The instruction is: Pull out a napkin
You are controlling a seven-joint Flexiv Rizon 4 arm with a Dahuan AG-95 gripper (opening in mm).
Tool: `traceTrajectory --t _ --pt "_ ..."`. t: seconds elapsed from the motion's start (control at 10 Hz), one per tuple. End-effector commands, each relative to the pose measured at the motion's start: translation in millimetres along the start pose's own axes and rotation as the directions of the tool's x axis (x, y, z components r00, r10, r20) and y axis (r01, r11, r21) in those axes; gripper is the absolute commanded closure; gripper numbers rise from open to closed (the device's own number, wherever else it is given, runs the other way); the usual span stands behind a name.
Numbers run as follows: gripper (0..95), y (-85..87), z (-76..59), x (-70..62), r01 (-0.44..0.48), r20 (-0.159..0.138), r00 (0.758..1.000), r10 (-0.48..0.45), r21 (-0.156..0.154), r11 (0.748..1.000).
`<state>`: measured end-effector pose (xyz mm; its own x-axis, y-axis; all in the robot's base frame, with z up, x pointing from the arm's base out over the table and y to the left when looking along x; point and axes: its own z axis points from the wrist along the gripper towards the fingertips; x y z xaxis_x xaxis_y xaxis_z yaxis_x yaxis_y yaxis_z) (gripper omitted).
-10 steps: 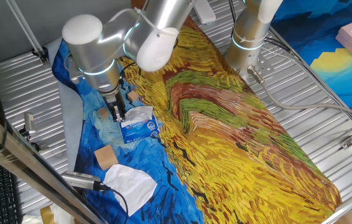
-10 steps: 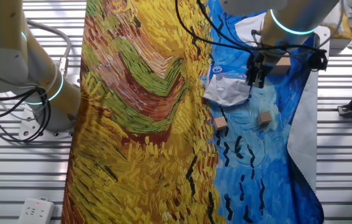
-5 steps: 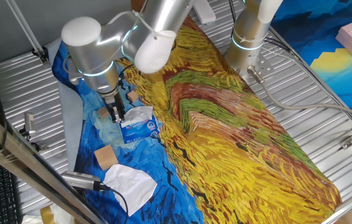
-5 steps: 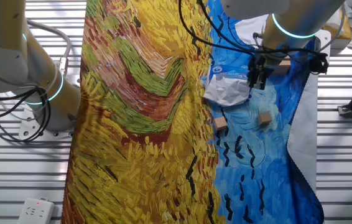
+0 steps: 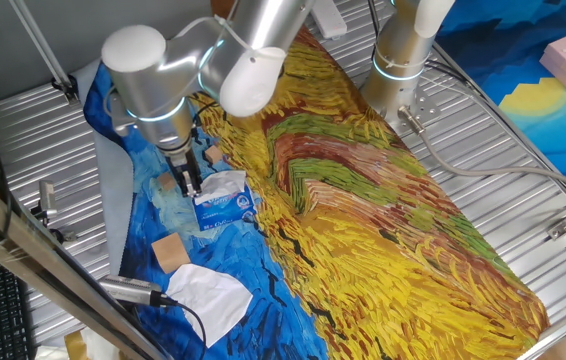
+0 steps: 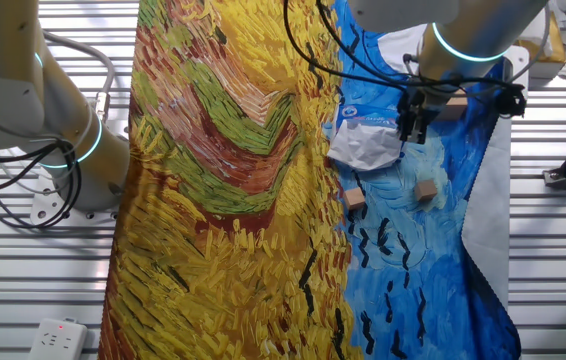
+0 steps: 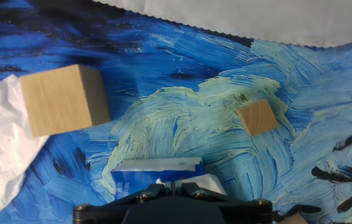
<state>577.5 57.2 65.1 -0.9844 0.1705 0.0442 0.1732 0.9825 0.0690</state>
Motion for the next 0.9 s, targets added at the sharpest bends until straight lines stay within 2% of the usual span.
traceTrajectory --t 0.1,0.5,0.6,0.9 --pt "76.0 -0.6 -0.7 0.0 0.007 -0.002 1.000 -0.007 0.006 1.000" --pt "76.0 -0.7 0.2 -0.4 0.000 -0.002 1.000 0.000 0.008 1.000" --pt "57.0 -0.8 1.8 -1.0 0.003 -0.002 1.000 -0.003 0.008 1.000" --pt "57.0 2.2 4.2 0.2 0.012 0.000 1.000 -0.012 0.008 1.000"
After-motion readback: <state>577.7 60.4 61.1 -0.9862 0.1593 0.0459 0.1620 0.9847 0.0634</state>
